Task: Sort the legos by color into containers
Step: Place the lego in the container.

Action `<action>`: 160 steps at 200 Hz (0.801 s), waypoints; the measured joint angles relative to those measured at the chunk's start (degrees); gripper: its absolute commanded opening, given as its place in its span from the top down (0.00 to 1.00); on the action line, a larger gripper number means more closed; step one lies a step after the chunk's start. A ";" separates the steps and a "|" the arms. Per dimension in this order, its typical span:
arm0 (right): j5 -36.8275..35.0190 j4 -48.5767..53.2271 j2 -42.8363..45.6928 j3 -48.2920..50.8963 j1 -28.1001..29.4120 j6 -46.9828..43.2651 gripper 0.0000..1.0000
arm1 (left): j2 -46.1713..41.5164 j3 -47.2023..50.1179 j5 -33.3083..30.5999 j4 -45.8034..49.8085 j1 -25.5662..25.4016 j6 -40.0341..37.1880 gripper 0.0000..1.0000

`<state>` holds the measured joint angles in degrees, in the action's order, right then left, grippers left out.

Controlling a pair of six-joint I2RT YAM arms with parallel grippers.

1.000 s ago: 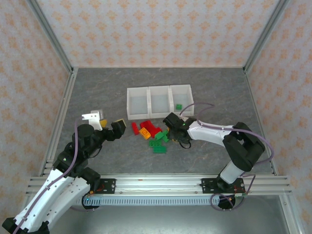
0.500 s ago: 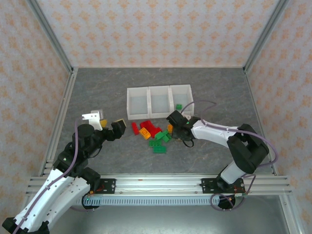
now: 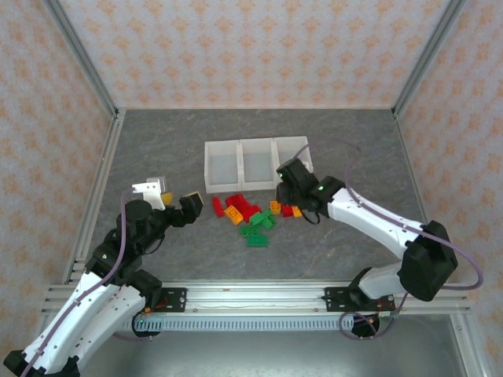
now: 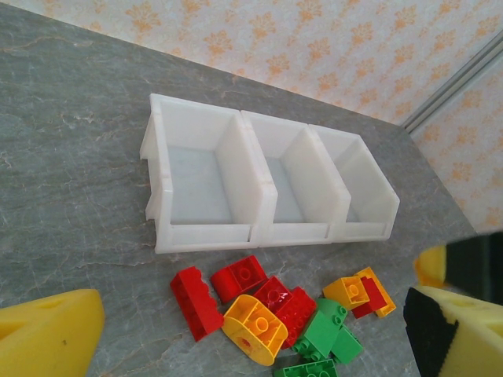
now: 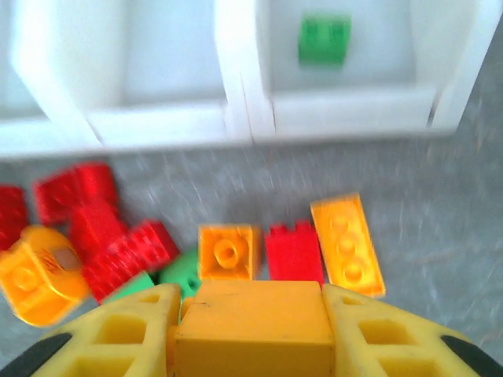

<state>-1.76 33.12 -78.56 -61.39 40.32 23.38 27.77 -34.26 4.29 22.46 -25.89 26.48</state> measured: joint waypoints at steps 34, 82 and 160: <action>0.26 -0.79 -2.95 -7.23 -9.07 -7.72 0.66 | 0.00 0.00 0.00 0.00 0.00 0.00 0.01; 4.63 -1.40 -13.86 -14.56 -13.73 -13.35 0.67 | -0.04 0.00 -0.02 0.00 0.00 0.00 0.01; 16.79 -3.54 -25.05 -24.94 -12.87 -12.35 0.66 | -0.04 0.00 -0.04 0.00 0.00 0.00 0.01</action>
<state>15.03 29.58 -103.61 -86.32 27.44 11.03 27.73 -34.26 4.25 22.46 -25.89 26.48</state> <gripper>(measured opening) 0.382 0.992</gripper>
